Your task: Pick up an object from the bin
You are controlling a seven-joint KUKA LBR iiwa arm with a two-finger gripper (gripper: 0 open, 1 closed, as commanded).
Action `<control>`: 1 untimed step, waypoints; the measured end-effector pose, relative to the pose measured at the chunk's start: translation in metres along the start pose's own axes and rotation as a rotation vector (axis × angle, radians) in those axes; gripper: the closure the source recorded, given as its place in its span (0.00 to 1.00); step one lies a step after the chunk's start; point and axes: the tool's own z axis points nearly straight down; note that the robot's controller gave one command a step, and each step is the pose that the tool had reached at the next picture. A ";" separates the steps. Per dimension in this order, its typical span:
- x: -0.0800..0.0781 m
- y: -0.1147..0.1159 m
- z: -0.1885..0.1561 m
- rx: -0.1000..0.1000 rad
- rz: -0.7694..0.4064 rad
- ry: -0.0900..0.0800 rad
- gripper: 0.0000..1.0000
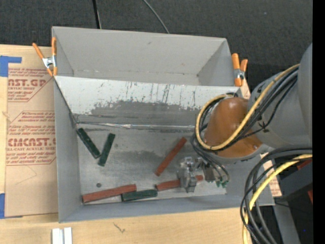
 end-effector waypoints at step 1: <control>-0.001 0.000 0.000 0.001 0.001 -0.004 0.00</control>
Offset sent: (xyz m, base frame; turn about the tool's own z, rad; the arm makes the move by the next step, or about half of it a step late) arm 0.0000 0.0000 0.0000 0.0000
